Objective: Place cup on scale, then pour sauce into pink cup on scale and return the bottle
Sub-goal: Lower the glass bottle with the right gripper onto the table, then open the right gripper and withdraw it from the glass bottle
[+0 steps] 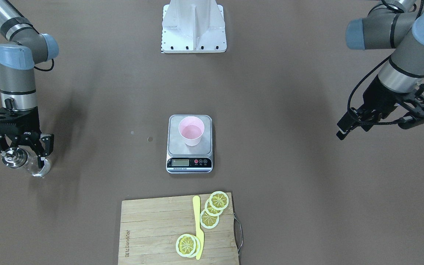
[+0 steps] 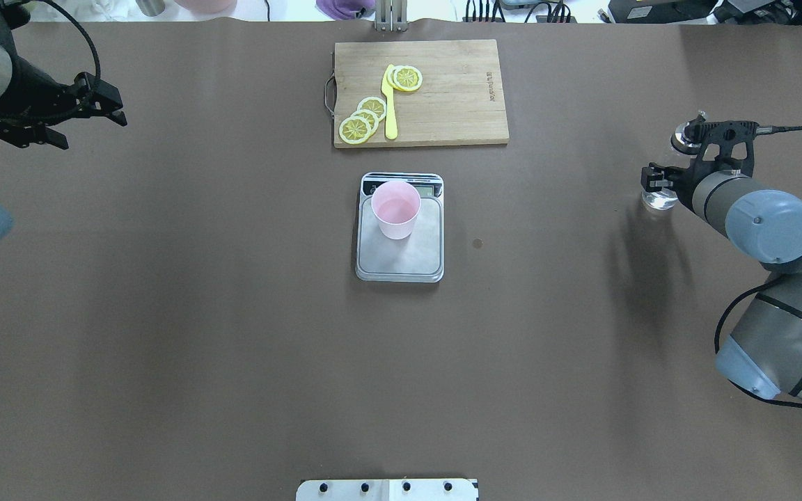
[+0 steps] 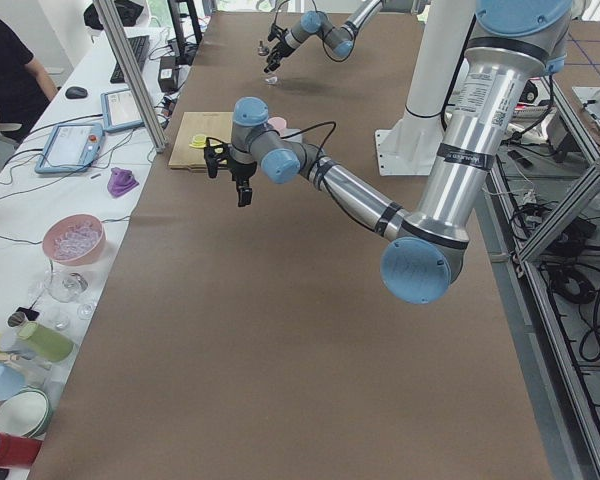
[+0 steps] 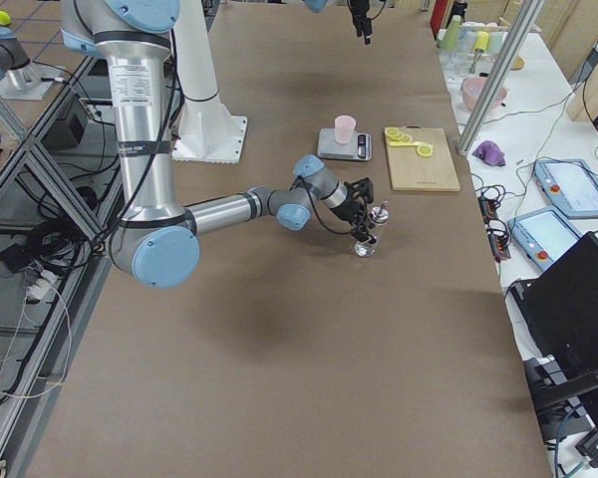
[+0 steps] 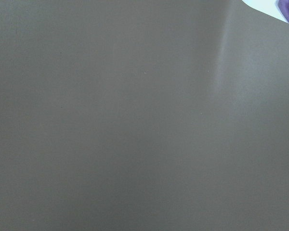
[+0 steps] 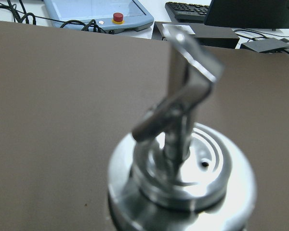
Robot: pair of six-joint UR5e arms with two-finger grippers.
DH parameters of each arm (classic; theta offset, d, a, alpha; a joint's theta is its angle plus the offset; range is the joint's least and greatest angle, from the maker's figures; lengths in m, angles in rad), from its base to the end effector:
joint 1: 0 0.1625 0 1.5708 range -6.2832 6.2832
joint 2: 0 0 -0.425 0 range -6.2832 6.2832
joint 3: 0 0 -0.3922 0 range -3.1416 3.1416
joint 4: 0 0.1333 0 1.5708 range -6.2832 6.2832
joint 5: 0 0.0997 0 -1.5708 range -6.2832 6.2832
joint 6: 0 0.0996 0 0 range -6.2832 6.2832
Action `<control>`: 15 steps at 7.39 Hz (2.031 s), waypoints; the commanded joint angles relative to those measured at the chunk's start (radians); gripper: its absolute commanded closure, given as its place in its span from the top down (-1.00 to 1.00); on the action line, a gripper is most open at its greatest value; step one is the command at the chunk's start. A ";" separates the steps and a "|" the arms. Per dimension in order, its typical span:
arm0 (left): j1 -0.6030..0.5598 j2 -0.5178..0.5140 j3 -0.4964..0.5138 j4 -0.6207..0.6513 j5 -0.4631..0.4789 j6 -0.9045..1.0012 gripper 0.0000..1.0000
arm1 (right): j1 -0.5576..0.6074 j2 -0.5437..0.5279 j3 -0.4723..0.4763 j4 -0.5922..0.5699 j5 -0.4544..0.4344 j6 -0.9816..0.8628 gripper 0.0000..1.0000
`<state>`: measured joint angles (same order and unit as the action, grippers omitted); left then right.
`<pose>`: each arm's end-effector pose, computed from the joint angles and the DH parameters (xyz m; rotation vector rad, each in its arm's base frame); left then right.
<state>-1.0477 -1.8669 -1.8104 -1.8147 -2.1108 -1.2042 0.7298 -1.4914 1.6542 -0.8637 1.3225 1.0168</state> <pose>0.2247 -0.5540 0.3595 0.1052 0.9162 -0.4223 -0.3113 -0.4902 0.5087 0.7062 -0.5555 0.2718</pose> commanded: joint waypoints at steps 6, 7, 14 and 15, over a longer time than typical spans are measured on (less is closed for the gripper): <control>0.001 0.000 0.000 0.000 0.003 0.000 0.97 | -0.001 0.002 -0.005 0.000 0.000 0.003 0.99; 0.001 0.000 0.000 0.000 0.003 0.000 0.97 | -0.001 -0.006 0.002 0.002 0.000 0.002 0.99; 0.001 0.008 0.002 0.000 0.003 -0.001 0.97 | -0.027 -0.158 0.111 0.110 0.024 0.016 0.99; 0.001 0.008 0.005 0.000 0.003 -0.001 0.97 | -0.030 -0.206 0.160 0.112 0.049 0.016 0.99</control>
<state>-1.0466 -1.8602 -1.8083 -1.8147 -2.1077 -1.2057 0.7031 -1.6553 1.7678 -0.7523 1.3510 1.0323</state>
